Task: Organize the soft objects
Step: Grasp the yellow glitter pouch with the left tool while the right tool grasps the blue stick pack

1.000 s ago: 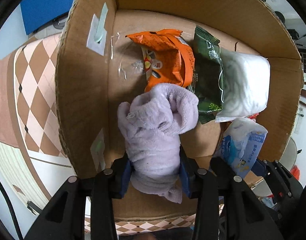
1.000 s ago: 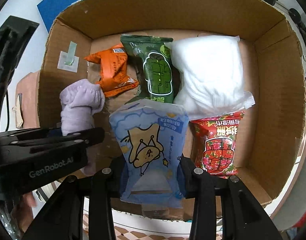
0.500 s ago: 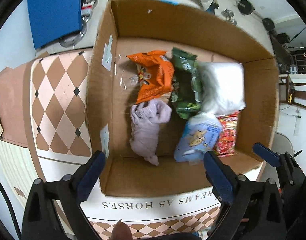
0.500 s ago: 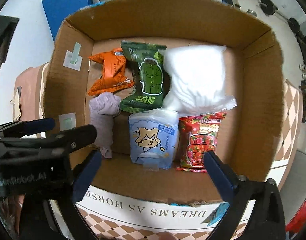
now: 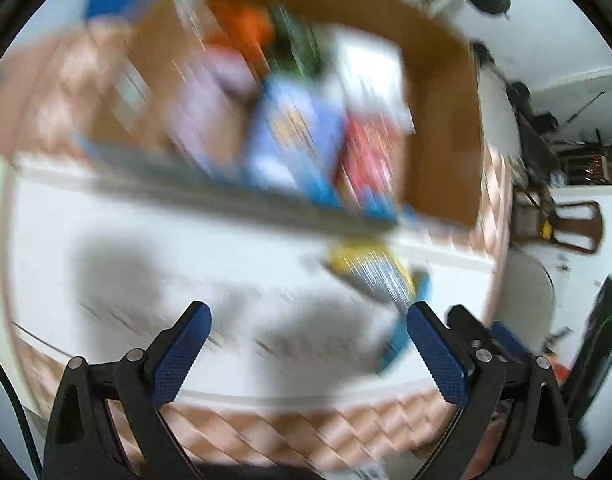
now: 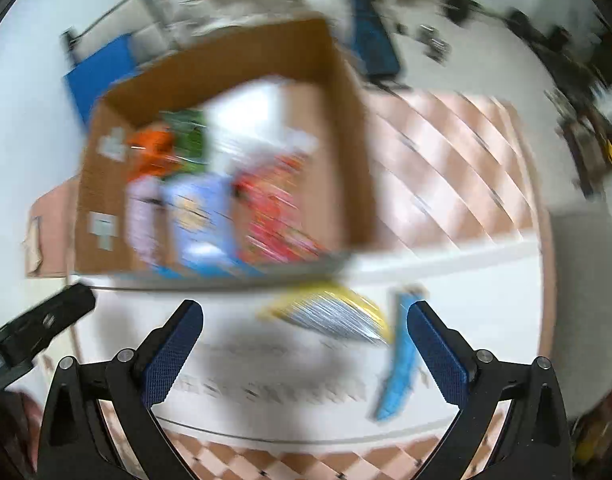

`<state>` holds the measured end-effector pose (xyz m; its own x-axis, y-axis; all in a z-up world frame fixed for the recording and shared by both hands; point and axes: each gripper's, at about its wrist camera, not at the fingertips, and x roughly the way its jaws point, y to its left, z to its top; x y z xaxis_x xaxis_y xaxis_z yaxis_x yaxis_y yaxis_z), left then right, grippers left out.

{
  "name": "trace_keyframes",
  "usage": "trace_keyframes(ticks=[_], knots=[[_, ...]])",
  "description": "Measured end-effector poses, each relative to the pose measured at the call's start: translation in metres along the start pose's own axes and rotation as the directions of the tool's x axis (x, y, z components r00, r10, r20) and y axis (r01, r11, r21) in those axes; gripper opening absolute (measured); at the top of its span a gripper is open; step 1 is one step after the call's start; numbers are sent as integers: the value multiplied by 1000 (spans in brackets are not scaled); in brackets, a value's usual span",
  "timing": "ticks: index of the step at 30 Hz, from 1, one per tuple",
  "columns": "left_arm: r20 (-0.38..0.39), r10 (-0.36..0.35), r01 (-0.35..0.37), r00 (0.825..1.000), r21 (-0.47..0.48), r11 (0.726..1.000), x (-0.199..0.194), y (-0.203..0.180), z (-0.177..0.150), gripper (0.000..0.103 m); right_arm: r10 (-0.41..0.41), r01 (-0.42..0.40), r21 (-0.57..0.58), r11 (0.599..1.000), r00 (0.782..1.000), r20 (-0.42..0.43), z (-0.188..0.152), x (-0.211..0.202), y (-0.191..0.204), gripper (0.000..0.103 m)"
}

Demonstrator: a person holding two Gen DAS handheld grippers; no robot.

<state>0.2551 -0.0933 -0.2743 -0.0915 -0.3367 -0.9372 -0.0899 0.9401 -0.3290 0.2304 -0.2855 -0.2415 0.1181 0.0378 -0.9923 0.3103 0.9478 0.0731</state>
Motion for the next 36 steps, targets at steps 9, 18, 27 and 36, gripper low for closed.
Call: trace_keyframes(ticks=[9, 18, 27, 36], knots=[[-42, 99, -99, 994, 11, 995, 101, -77, 10, 92, -50, 67, 284, 956, 997, -66, -72, 54, -134, 95], [-33, 329, -324, 944, 97, 941, 144, -77, 11, 93, -44, 57, 272, 961, 998, -54, -80, 68, -148, 94], [-60, 317, -311, 946, 100, 945, 94, -8, -3, 93, 19, 4, 187, 982, 992, -121, -56, 97, -123, 93], [-58, 300, -279, 952, 231, 932, 119, -44, 26, 93, -24, 48, 103, 994, 974, -226, -45, 129, -92, 42]])
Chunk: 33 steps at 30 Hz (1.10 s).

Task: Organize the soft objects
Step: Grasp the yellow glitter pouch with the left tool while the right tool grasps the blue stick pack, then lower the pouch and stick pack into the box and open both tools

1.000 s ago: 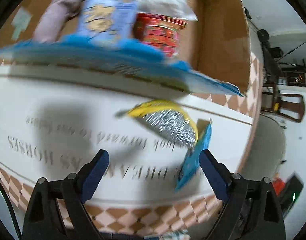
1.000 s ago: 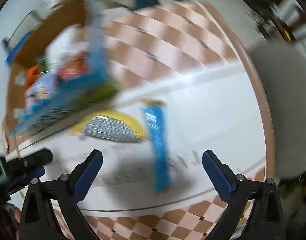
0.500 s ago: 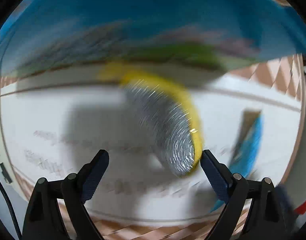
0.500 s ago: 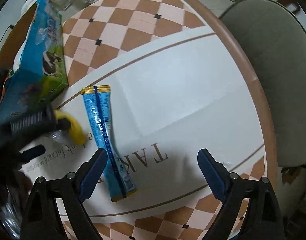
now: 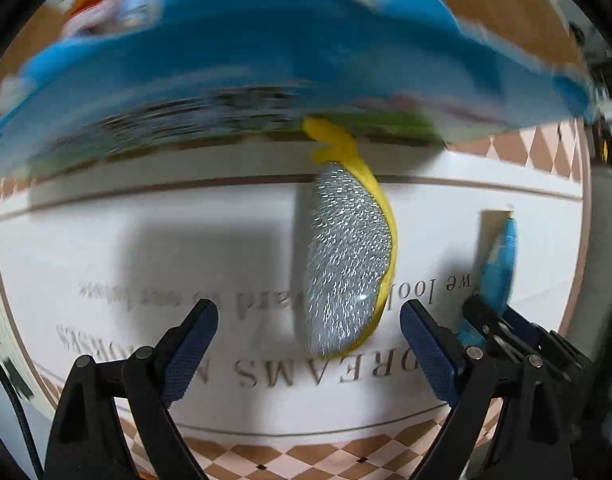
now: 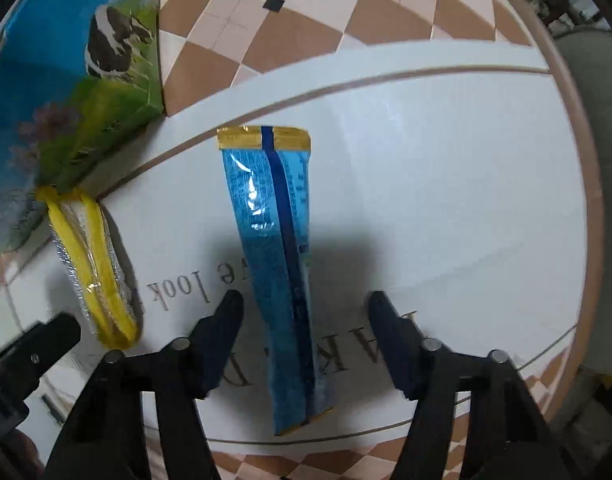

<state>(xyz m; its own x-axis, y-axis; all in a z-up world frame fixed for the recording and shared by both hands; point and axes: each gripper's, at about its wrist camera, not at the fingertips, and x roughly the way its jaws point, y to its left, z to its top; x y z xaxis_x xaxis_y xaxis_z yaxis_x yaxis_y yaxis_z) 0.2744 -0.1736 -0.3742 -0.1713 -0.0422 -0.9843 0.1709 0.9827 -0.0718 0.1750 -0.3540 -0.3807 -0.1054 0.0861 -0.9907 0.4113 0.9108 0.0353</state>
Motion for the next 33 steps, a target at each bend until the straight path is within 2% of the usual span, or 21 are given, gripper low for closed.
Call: trace_keyframes(ticks=[1, 2, 3, 4, 5, 6, 7, 12, 15, 19, 24, 27, 29, 30, 33], knots=[[-10, 11, -11, 1000, 16, 1000, 7, -6, 4, 93, 4, -4, -2, 1000, 1000, -8, -1, -1, 1, 36], [-14, 18, -18, 1000, 24, 1000, 11, -11, 6, 93, 12, -12, 2, 1000, 1000, -19, -1, 0, 2, 23], [-9, 30, -29, 1000, 34, 999, 13, -13, 7, 90, 12, -12, 0, 1000, 999, -31, -2, 0, 2, 23], [9, 54, -55, 998, 46, 997, 14, -16, 8, 76, 8, -8, -8, 1000, 999, -33, -3, 0, 3, 22], [16, 71, -72, 997, 62, 995, 16, -19, 9, 68, 2, -2, -17, 1000, 999, -34, -7, 0, 3, 21], [17, 84, -85, 996, 74, 994, 17, -20, 9, 52, -2, 1, -26, 1000, 999, -41, -11, 1, 4, 21], [21, 110, -111, 994, 90, 990, 19, -22, 11, 44, 1, -3, -31, 1000, 999, -48, -14, 1, 4, 21], [28, 106, -108, 994, 87, 990, 18, -11, -2, 42, 14, -18, -52, 999, 998, -62, -27, 3, 11, 18], [40, 75, -78, 996, 69, 995, 2, 4, -16, 41, 39, -43, -70, 997, 997, -59, -32, -4, 16, 17], [137, 6, -15, 991, 68, 998, -62, 27, -27, 41, 97, -99, -124, 987, 995, -25, -40, -36, 26, 16], [279, -41, 23, 959, 66, 998, -153, 62, -13, 41, 191, -174, -222, 959, 980, 56, -43, -108, 47, 16], [339, -5, -13, 941, 51, 999, -188, 81, 23, 41, 237, -197, -280, 940, 964, 118, -32, -159, 64, 16], [363, 65, -81, 929, 29, 996, -200, 105, 51, 41, 261, -203, -315, 927, 953, 154, -15, -188, 76, 16], [363, 97, -110, 927, 14, 994, -202, 109, 51, 41, 262, -195, -328, 924, 949, 173, -3, -201, 83, 16], [301, 158, -159, 940, -21, 987, -193, 133, 93, 41, 218, -135, -342, 930, 951, 219, 34, -216, 107, 16]])
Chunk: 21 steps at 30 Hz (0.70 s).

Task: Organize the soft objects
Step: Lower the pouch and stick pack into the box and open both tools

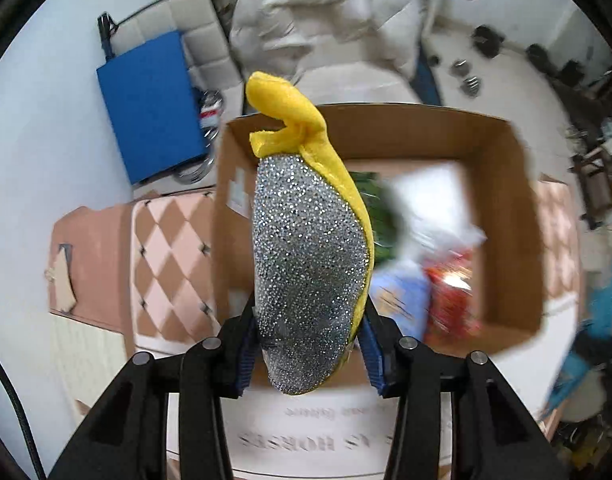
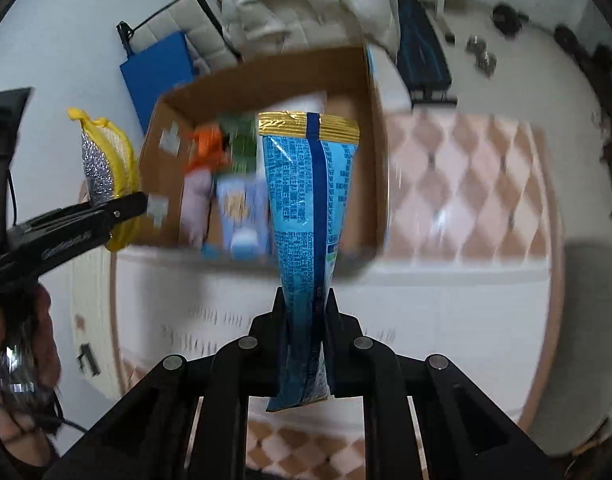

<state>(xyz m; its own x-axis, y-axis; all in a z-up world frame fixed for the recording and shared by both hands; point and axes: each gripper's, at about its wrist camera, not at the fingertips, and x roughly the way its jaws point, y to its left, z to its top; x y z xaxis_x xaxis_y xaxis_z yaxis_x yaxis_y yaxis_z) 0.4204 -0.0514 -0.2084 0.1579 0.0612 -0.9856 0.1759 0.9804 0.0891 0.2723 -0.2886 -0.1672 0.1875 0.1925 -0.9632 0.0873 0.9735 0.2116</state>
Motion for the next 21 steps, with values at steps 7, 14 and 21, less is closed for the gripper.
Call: trace_keyframes(ticks=[7, 14, 21], knots=[[-200, 65, -68, 978, -8, 998, 70, 11, 51, 42, -131, 130, -12, 991, 989, -68, 105, 65, 10, 16], [-298, 106, -102, 949, 28, 994, 102, 10, 62, 43, -194, 191, -30, 981, 969, -154, 127, 126, 16, 16], [-368, 95, -94, 925, 19, 995, 121, 12, 65, 46, -243, 238, -46, 970, 947, -210, 136, 155, 15, 16]])
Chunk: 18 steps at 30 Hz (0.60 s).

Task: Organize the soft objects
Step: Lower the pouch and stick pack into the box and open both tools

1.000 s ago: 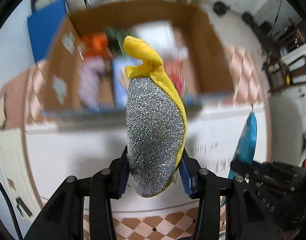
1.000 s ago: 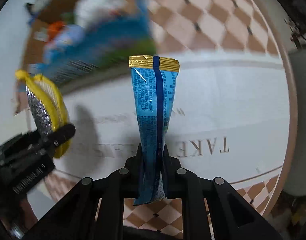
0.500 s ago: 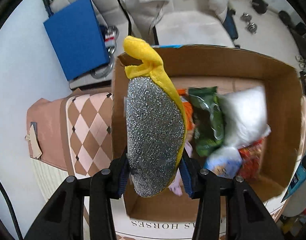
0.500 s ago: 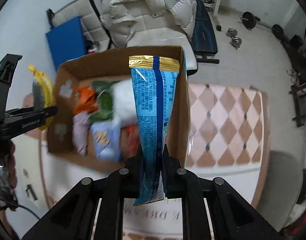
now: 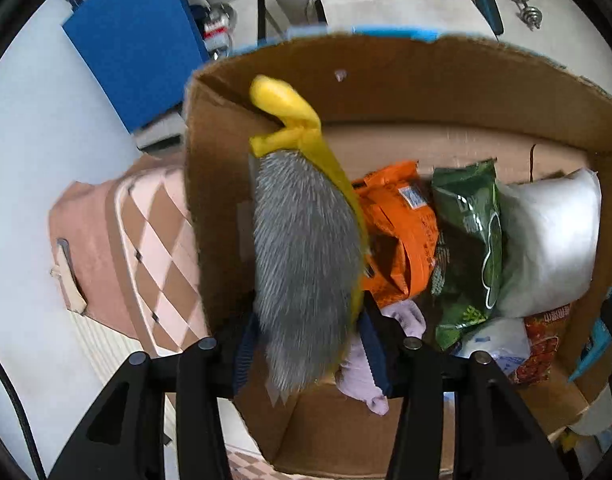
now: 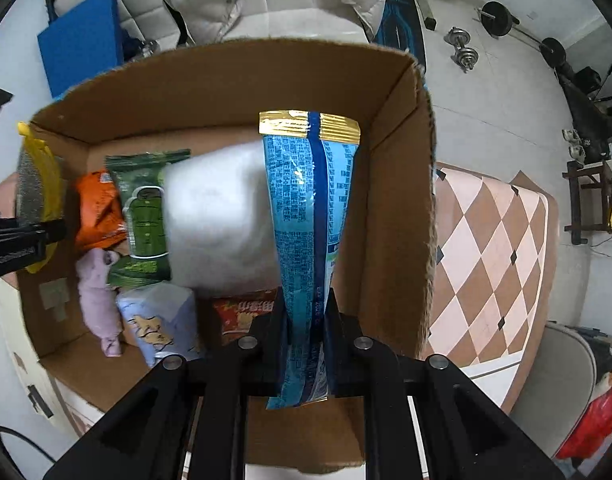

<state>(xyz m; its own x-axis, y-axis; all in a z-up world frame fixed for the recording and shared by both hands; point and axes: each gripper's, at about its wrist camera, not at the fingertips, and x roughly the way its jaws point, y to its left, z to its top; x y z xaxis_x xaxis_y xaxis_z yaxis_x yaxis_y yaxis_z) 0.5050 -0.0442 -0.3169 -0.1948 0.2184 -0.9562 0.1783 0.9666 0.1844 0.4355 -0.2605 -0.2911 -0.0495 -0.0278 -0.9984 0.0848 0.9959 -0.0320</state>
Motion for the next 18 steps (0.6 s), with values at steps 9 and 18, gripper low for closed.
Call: trace_keyframes(ticks=[9, 18], knots=[[50, -69, 69, 996, 9, 998, -13, -7, -6, 82, 34, -35, -19, 999, 998, -52, 7, 6, 8, 79], [139, -196, 203, 971, -35, 979, -25, -7, -45, 100, 62, -63, -36, 997, 998, -16, -10, -13, 24, 103]])
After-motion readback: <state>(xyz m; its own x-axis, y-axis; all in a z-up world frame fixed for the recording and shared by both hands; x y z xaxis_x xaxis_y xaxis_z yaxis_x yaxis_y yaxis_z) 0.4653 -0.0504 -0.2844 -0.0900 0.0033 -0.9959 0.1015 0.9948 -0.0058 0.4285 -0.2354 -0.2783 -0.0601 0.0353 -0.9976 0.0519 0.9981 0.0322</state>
